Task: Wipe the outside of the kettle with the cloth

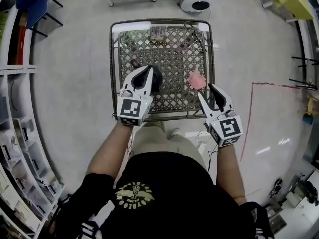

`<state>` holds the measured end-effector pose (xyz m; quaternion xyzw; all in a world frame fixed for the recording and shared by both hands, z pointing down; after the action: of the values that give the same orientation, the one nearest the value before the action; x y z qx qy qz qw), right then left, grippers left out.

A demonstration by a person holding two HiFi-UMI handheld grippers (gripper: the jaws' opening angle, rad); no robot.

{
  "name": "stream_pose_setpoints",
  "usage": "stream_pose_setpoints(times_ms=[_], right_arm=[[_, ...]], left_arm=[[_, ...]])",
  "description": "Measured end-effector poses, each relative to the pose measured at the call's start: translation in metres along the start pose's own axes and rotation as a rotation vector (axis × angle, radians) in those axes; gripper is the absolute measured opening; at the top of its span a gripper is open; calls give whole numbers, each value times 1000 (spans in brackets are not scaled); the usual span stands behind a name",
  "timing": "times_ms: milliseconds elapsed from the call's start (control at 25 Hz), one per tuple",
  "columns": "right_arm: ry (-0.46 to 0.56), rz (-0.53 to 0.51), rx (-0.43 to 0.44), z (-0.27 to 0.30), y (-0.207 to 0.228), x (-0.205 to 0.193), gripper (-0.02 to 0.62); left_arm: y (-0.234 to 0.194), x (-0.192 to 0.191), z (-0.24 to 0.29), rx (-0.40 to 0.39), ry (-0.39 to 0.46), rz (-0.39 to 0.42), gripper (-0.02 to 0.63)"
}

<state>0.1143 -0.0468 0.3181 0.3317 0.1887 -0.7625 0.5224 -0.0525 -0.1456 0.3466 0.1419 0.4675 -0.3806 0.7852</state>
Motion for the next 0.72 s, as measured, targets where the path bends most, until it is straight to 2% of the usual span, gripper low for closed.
stream_pose_setpoints(times_ms=[200, 320, 440, 720], right_arm=[[-21, 39, -3, 17, 9, -5, 188], [-44, 48, 20, 31, 12, -16, 217], [-51, 56, 31, 44, 19, -26, 229], [-60, 72, 51, 68, 44, -65, 233]], left_arm=[[-3, -4, 22, -47, -19, 17, 6], [-8, -17, 33, -73, -63, -10, 6], [-7, -28, 43, -89, -107, 1, 8], [-3, -33, 45, -24, -70, 43, 8]])
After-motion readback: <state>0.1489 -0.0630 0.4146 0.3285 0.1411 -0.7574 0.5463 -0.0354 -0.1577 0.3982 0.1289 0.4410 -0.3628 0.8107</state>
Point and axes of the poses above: the fingertips, and each gripper's own axes: z forward along the fingers, y to its right, x out of its top, the point moved 1 cm from there along -z, backward along the fingers, and after that the axes turned 13 degrees about -y, right-handed, at the moved point
